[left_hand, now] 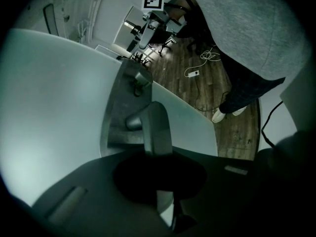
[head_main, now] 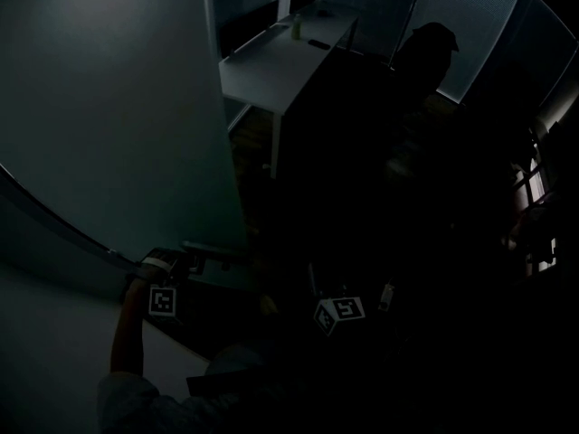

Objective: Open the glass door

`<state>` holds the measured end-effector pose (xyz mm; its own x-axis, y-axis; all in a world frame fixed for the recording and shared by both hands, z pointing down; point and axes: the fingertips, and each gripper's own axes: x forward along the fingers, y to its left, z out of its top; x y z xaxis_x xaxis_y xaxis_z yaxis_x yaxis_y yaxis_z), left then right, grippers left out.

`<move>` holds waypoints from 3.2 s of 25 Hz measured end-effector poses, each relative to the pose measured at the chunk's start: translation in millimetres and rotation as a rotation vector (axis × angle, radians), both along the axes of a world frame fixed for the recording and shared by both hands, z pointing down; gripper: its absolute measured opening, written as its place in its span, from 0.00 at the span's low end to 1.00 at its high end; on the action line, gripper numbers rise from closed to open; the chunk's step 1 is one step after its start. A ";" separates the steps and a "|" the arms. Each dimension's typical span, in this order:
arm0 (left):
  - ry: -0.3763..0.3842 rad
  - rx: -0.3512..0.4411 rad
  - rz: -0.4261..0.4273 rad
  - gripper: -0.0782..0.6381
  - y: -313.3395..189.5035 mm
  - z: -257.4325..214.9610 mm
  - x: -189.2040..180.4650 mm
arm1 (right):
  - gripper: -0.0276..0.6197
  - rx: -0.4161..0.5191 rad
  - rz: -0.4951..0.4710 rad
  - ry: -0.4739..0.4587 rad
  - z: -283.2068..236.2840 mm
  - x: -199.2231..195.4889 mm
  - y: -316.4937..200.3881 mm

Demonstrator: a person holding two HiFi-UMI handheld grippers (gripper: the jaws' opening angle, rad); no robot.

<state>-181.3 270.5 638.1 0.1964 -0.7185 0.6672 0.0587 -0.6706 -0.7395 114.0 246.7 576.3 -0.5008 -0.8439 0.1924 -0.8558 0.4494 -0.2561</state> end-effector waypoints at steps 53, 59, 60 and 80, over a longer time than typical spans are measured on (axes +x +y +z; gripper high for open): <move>1.393 -0.088 -0.307 0.20 30.3 -148.0 82.7 | 0.04 0.045 -0.045 -0.023 -28.8 -18.7 12.3; 1.483 -0.060 -0.306 0.15 33.0 -166.9 96.9 | 0.05 0.096 -0.052 -0.028 -54.6 -15.1 20.1; 1.479 -0.056 -0.307 0.13 33.9 -167.0 99.0 | 0.05 0.099 -0.055 -0.033 -57.7 -15.2 22.0; 1.475 -0.071 -0.310 0.12 47.8 -157.1 121.2 | 0.04 0.129 -0.111 -0.040 -69.8 -29.8 31.7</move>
<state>-60.1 318.2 481.0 0.5533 -0.8316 0.0472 -0.8330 -0.5527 0.0260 84.2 278.4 506.5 -0.5977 -0.7991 0.0647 -0.7892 0.5722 -0.2228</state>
